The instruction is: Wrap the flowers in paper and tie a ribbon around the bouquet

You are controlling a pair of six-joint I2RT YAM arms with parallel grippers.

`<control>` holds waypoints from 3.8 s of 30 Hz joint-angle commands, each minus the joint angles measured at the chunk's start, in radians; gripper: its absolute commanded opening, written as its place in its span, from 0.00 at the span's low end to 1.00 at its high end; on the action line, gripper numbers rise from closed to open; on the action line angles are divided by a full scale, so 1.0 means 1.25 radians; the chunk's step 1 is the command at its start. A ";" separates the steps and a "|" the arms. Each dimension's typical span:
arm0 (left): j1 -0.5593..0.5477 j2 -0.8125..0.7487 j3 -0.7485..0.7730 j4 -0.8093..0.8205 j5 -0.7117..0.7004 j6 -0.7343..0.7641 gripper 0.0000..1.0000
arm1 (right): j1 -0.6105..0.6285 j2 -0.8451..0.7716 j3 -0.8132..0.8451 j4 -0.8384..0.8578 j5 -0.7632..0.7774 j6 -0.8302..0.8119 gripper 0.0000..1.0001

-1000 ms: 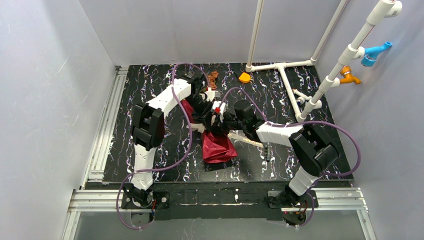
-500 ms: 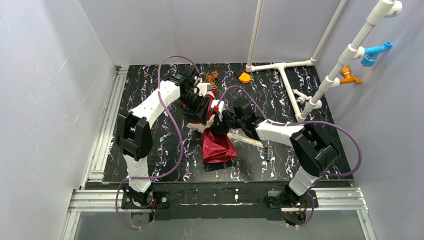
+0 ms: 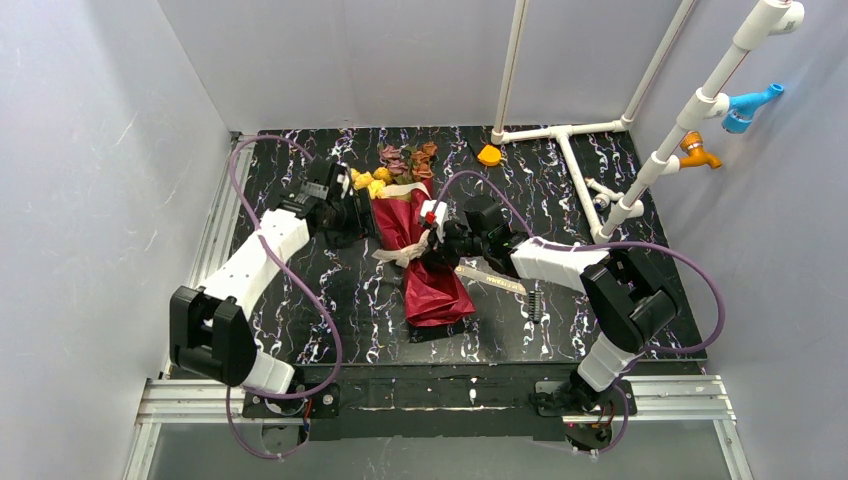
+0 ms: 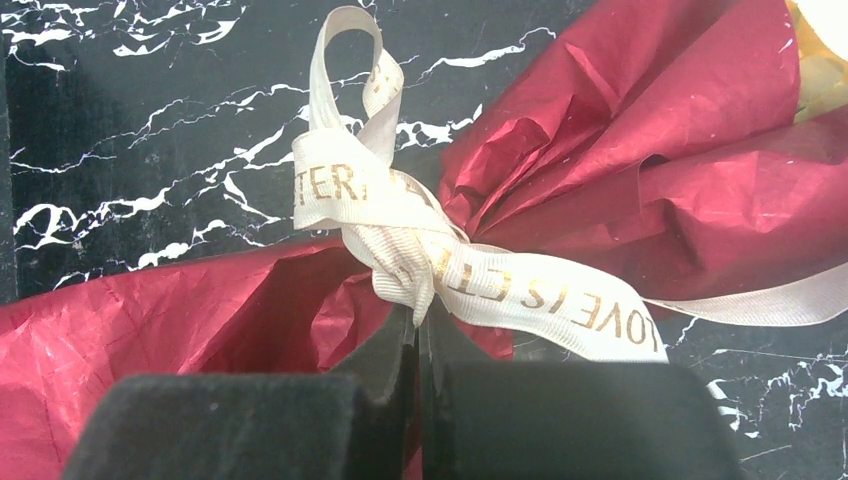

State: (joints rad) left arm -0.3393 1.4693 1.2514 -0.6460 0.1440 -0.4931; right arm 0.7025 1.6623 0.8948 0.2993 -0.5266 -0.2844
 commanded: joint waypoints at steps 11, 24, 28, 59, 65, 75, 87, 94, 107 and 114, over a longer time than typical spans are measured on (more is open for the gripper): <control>0.005 -0.066 -0.292 0.338 0.091 -0.498 0.60 | 0.006 -0.002 0.044 -0.016 -0.019 -0.005 0.01; 0.013 -0.026 -0.404 0.568 0.099 -0.630 0.21 | 0.006 -0.005 0.046 -0.045 -0.031 -0.012 0.01; 0.013 -0.005 -0.357 0.567 0.100 -0.553 0.00 | 0.006 -0.024 0.055 -0.103 -0.041 -0.038 0.01; 0.022 -0.047 -0.290 0.386 -0.061 -0.394 0.00 | 0.004 -0.019 0.250 -0.620 0.075 -0.279 0.01; 0.023 -0.054 -0.288 0.371 -0.068 -0.369 0.00 | 0.004 0.093 0.415 -0.789 0.146 -0.320 0.26; 0.022 -0.038 -0.281 0.372 -0.064 -0.360 0.00 | 0.004 0.053 0.390 -0.802 0.204 -0.331 0.24; 0.022 -0.045 -0.292 0.373 -0.060 -0.361 0.00 | 0.004 -0.054 0.275 -0.568 0.187 -0.092 0.53; 0.021 -0.045 -0.296 0.374 -0.054 -0.361 0.00 | 0.003 -0.036 0.271 -0.463 0.267 0.310 0.43; 0.022 -0.040 -0.284 0.371 -0.046 -0.366 0.00 | 0.004 -0.041 0.215 -0.432 0.274 0.470 0.46; 0.021 -0.045 -0.288 0.371 -0.044 -0.366 0.00 | 0.007 -0.023 0.209 -0.398 0.276 0.480 0.46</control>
State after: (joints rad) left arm -0.3122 1.4418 0.8658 -0.1619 0.0898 -0.9573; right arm 0.7074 1.6253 1.1629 -0.2619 -0.1867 0.2867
